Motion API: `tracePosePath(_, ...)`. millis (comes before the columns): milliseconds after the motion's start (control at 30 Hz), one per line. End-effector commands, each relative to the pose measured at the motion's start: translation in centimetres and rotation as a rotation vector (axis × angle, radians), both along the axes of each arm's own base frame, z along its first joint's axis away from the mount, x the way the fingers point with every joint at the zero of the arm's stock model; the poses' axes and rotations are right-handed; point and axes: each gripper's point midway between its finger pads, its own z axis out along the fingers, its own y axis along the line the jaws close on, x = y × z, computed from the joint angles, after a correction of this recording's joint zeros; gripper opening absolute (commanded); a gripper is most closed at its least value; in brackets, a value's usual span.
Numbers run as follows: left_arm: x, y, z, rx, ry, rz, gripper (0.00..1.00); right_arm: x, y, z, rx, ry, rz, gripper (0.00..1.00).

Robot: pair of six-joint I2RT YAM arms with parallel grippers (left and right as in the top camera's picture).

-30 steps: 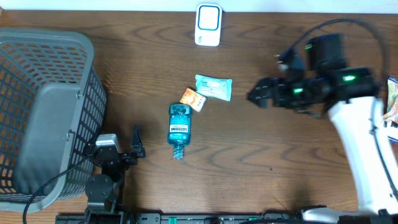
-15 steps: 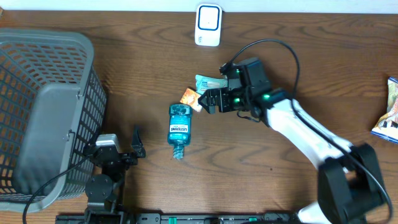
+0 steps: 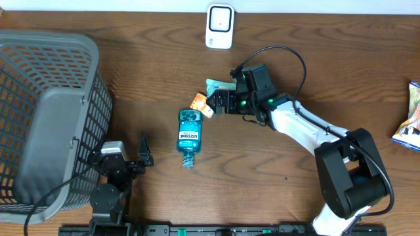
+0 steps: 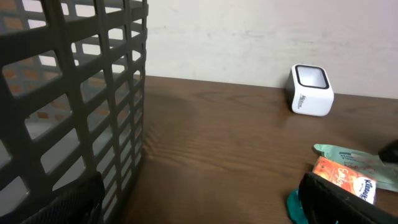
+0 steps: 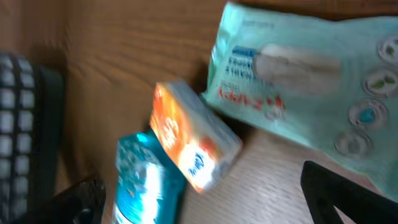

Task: Scan the item barcode
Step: 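Reach the right gripper to the small orange snack pack and grasp it, then lift the orange snack pack and turn it with the right gripper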

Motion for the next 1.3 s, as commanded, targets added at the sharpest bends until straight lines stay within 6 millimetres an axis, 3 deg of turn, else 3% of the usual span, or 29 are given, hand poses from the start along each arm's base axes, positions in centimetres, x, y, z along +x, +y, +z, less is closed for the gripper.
tracePosePath(0,-0.1,0.5,-1.7,-0.002,0.047,0.029,1.00,-0.8,1.1,-2.3,0.023,0.111,-0.057,0.95)
tracePosePath(300,-0.1,0.5,-1.7,-0.002,0.047,0.029,1.00,-0.7,1.7,-2.6,0.045,0.121,-0.071,0.96)
tracePosePath(567,-0.1,0.5,-1.7,-0.002,0.047,0.029,1.00,-0.5,2.5,-4.8,0.090,0.181,-0.089,0.77)
tracePosePath(733,-0.1,0.5,-1.7,-0.002,0.047,0.029,1.00,0.1,2.4,-4.4,0.121,0.185,-0.120,0.72)
tracePosePath(767,-0.1,0.5,-1.7,-0.002,0.047,0.029,1.00,0.3,2.2,-4.5,0.121,0.193,-0.143,0.67)
tracePosePath(833,-0.1,0.5,-1.7,-0.002,0.047,0.029,1.00,0.3,2.1,-5.2,0.112,0.211,-0.166,0.47)
tracePosePath(1033,-0.1,0.5,-1.7,-0.002,0.047,0.029,1.00,0.0,2.2,-6.3,0.112,0.239,-0.169,0.01)
tracePosePath(1167,-0.1,0.5,-1.7,-0.002,0.047,0.029,1.00,0.1,2.5,-5.9,0.105,0.183,-0.110,0.01)
tracePosePath(1267,-0.1,0.5,-1.7,-0.002,0.047,0.029,1.00,-0.5,1.3,-4.0,0.100,0.211,-0.111,0.01)
